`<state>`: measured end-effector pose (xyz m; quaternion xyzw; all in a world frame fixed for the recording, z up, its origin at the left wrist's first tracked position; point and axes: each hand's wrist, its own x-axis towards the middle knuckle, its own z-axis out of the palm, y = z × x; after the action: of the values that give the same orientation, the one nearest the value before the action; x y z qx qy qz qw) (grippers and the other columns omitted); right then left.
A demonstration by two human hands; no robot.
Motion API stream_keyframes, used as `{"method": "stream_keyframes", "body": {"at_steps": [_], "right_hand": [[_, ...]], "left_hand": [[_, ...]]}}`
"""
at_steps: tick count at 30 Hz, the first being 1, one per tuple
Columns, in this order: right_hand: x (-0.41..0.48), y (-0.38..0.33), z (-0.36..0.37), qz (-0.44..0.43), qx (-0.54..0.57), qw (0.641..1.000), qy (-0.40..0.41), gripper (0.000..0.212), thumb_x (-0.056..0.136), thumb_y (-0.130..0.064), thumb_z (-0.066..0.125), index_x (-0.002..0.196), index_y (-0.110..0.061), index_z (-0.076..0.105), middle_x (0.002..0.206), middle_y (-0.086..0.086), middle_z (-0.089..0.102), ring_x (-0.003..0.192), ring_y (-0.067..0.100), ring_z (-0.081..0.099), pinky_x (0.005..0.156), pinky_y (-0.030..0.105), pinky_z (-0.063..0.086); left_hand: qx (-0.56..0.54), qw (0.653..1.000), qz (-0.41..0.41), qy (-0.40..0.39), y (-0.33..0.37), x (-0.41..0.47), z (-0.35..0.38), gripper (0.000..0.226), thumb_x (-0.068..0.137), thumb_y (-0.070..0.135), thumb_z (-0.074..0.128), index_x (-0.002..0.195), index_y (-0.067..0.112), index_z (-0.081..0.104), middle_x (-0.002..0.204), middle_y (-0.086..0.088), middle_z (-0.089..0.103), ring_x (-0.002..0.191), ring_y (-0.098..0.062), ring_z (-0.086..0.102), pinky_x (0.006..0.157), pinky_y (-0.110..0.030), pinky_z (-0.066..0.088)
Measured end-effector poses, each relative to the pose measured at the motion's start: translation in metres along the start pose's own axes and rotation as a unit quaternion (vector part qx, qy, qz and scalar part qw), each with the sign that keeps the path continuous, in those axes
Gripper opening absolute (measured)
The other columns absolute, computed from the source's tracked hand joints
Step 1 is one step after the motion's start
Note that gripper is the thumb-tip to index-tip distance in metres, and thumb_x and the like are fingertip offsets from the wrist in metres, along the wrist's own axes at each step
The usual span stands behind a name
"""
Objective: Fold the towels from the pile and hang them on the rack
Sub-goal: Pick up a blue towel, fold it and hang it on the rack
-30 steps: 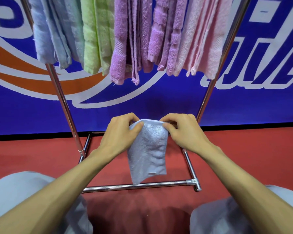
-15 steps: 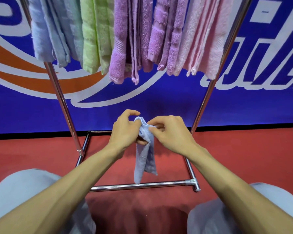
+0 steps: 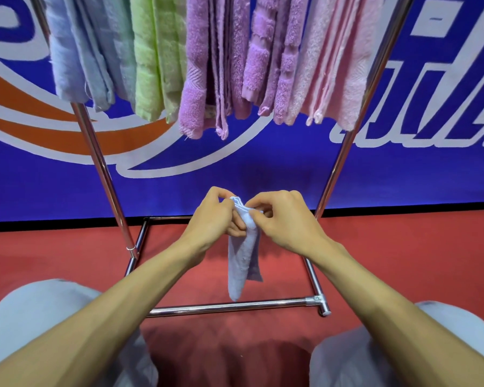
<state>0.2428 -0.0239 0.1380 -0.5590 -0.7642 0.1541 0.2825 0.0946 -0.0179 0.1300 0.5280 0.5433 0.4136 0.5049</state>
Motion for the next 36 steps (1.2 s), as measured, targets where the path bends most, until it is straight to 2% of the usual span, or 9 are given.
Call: {"method": "stream_keyframes", "body": {"at_steps": [5,9,13,17,22,27,30,33,36], "right_hand": [[0.0,-0.001,-0.006,-0.006,0.033,0.999,-0.003,0.02,0.087,-0.023,0.053,0.088,-0.02,0.072,0.078,-0.002,0.072,0.073,0.017,0.064,0.072,0.037,0.052],[0.002,0.002,-0.016,0.014,0.073,0.997,0.023,0.018,0.086,-0.008,0.057,0.087,-0.018,0.073,0.079,-0.005,0.073,0.073,0.014,0.066,0.074,0.034,0.053],[0.001,0.007,-0.02,0.025,0.102,0.994,0.007,0.014,0.085,-0.012,0.061,0.089,-0.018,0.073,0.082,-0.004,0.073,0.077,0.013,0.068,0.078,0.035,0.055],[-0.002,0.007,-0.022,-0.001,0.074,0.997,-0.021,0.023,0.079,-0.033,0.073,0.097,-0.018,0.073,0.088,-0.009,0.073,0.082,0.004,0.065,0.075,0.017,0.05],[0.001,0.006,-0.025,-0.003,0.053,0.998,0.033,0.01,0.081,-0.017,0.07,0.09,-0.017,0.074,0.077,-0.007,0.07,0.071,0.007,0.06,0.061,0.007,0.039],[0.003,0.005,-0.031,0.01,0.105,0.992,0.071,0.008,0.08,-0.014,0.07,0.086,-0.018,0.074,0.076,-0.007,0.071,0.072,0.005,0.062,0.06,0.01,0.043],[0.003,0.004,-0.031,0.013,0.134,0.99,0.051,0.01,0.079,-0.023,0.073,0.089,-0.02,0.073,0.082,-0.008,0.072,0.077,0.005,0.065,0.068,0.015,0.047],[0.003,0.003,-0.03,0.005,0.143,0.988,0.051,0.012,0.08,-0.025,0.073,0.091,-0.021,0.075,0.085,-0.011,0.073,0.082,0.001,0.066,0.073,0.013,0.048],[0.005,0.003,-0.031,0.007,0.14,0.987,0.079,0.006,0.083,-0.021,0.069,0.086,-0.019,0.074,0.082,-0.01,0.073,0.081,0.004,0.066,0.075,0.018,0.049]], "left_hand": [[0.058,0.998,0.017,-0.001,0.003,-0.001,-0.005,0.021,0.084,0.008,0.05,0.102,0.016,0.055,0.062,-0.001,0.055,0.057,-0.017,0.05,0.06,-0.029,0.043],[0.141,0.984,0.107,0.023,0.0,-0.001,-0.008,0.009,0.089,0.03,0.061,0.094,0.022,0.059,0.082,-0.002,0.047,0.066,-0.013,0.046,0.055,-0.016,0.039],[0.118,0.983,0.142,0.019,-0.001,-0.003,-0.006,0.011,0.091,0.028,0.059,0.091,0.018,0.057,0.096,-0.006,0.063,0.083,-0.017,0.057,0.077,-0.032,0.05],[0.09,0.984,0.151,0.025,-0.002,-0.003,-0.002,0.012,0.09,0.026,0.062,0.091,0.015,0.057,0.077,-0.001,0.063,0.067,-0.011,0.052,0.062,-0.024,0.045],[0.019,0.99,0.142,0.002,0.0,-0.002,0.002,0.017,0.089,0.024,0.064,0.097,0.01,0.058,0.074,-0.008,0.056,0.069,-0.018,0.049,0.067,-0.034,0.043],[0.114,0.985,0.121,-0.056,-0.004,0.001,-0.003,0.016,0.088,0.033,0.063,0.093,0.018,0.067,0.094,-0.002,0.072,0.091,-0.017,0.067,0.092,-0.042,0.052],[0.109,0.983,0.132,-0.061,-0.002,0.001,-0.004,0.022,0.084,0.036,0.061,0.093,0.017,0.068,0.095,-0.001,0.073,0.096,-0.021,0.067,0.094,-0.047,0.05],[0.119,0.978,0.144,-0.097,-0.003,0.0,0.0,0.027,0.086,0.036,0.061,0.098,0.012,0.066,0.098,-0.012,0.071,0.087,-0.021,0.066,0.086,-0.04,0.05],[0.091,0.976,0.124,-0.157,-0.006,-0.001,0.004,0.022,0.095,0.023,0.056,0.113,0.013,0.063,0.108,-0.005,0.071,0.101,-0.016,0.067,0.088,-0.032,0.052]]}}
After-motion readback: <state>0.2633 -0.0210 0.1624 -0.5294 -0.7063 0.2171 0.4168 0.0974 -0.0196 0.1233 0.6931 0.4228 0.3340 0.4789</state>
